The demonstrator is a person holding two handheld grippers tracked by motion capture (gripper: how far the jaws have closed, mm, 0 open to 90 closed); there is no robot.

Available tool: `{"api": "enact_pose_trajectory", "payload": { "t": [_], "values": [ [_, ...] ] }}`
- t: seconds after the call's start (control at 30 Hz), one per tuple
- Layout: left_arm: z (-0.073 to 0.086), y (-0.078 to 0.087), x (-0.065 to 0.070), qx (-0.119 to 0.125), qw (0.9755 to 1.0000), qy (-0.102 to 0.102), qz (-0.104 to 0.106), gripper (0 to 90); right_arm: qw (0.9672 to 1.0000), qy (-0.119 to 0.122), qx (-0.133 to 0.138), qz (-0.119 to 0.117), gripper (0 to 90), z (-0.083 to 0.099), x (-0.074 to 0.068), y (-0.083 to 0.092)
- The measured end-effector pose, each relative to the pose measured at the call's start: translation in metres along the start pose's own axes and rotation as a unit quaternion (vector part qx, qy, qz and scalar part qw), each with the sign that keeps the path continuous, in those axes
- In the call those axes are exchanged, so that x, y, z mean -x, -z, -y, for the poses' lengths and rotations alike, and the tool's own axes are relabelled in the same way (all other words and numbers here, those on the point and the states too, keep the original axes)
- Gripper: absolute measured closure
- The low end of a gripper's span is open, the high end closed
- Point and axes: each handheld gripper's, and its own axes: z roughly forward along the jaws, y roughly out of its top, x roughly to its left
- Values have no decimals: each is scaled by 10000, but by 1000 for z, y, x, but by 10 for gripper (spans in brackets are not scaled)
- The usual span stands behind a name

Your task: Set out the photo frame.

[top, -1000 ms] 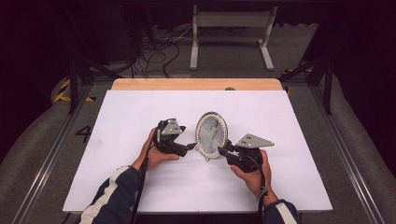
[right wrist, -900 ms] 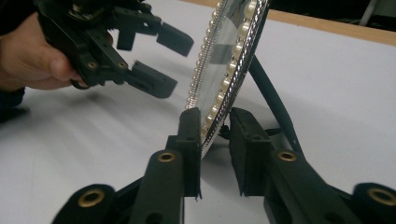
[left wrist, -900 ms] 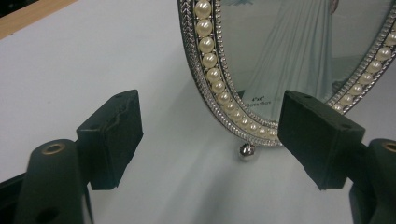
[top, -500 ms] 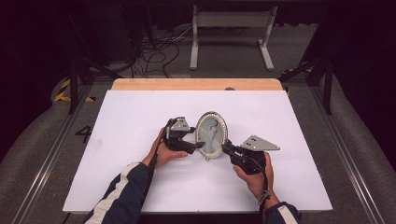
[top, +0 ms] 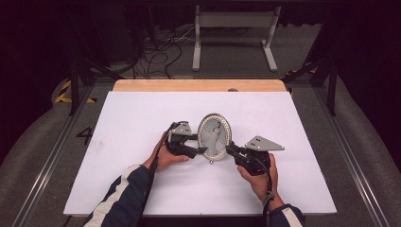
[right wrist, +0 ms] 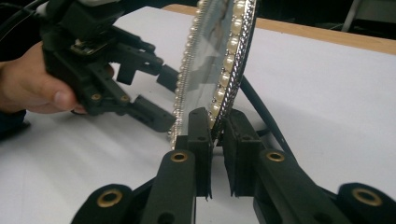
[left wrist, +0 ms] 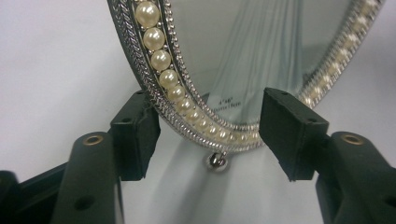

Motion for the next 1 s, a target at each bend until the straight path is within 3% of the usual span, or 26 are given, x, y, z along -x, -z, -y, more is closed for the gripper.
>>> {"api": "enact_pose_trajectory", "payload": {
  "t": [0.13, 0.27, 0.47, 0.5, 0.57, 0.6, 0.67, 0.77, 0.9, 1.0],
  "values": [
    [1, 4, 5, -98, 9999, -92, 22, 407, 9999, -165, -22, -42, 797, 1, 8, 1],
    [4, 6, 5, 2, 10000, -27, 5, 435, 10000, -36, -60, 7, 792, -1, 6, 0],
    [0, 7, 2, 304, 9991, 129, -258, 365, 10000, -52, 13, 44, 788, -2, 7, 1],
    [-1, 7, 0, 480, 9981, 267, -296, 372, 10000, -37, 52, 56, 782, -2, 7, 2],
    [-1, 6, -1, 537, 9978, 278, -276, 389, 9998, -77, 132, 100, 785, -4, 8, 4],
    [-2, 6, 1, 571, 9979, 203, -215, 445, 9998, -99, 157, 91, 789, -4, 9, 4],
    [-3, 6, 3, 502, 9983, 127, -277, 485, 9998, -117, 161, 71, 801, -5, 8, 4],
    [-3, 8, 4, 455, 9983, 193, -324, 543, 9998, -103, 160, 91, 794, -5, 7, 3],
    [-4, 15, 12, 230, 9983, -87, -537, 579, 9996, -202, 154, 95, 785, -5, 9, 0],
    [-4, 17, 15, 129, 9978, -152, -626, 589, 9995, -264, 151, 94, 784, -4, 11, -3]
  ]
}}
